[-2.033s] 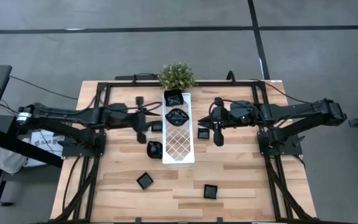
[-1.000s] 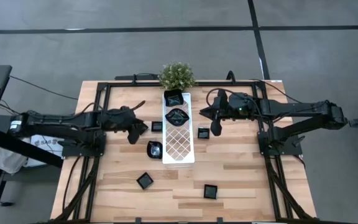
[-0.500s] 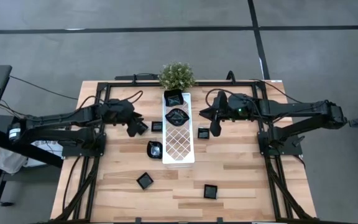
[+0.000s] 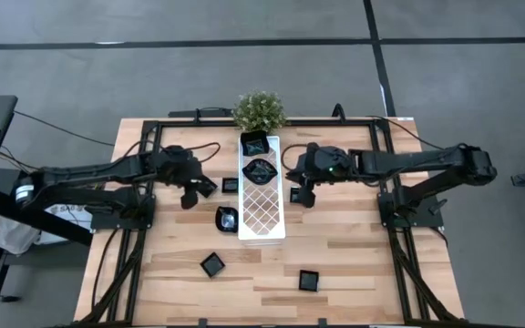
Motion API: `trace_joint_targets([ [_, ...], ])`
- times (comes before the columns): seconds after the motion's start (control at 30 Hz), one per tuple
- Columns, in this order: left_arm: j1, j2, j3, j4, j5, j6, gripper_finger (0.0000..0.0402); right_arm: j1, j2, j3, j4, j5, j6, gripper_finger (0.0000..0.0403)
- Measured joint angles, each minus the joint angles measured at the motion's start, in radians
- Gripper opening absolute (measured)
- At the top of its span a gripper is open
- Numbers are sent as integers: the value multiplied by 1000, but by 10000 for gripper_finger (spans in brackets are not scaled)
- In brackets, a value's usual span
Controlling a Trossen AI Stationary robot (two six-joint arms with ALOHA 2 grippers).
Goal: Pick & Place Mini shaped plates
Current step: Stack the leaf-shaped plate on the other leaf-shaped plate on the shelf
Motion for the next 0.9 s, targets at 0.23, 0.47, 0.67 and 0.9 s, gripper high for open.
trace_joint_targets([
  [0.23,-38,-18,0,3,107,290,56,91,-10,0,7,5,18,42],
  [0.47,-137,49,0,20,91,327,45,184,-11,0,-58,25,83,42],
  [0.67,-238,111,0,157,145,356,69,240,-11,0,-117,80,114,42],
  [0.9,-314,163,0,159,145,480,109,271,-11,0,-147,122,114,42],
])
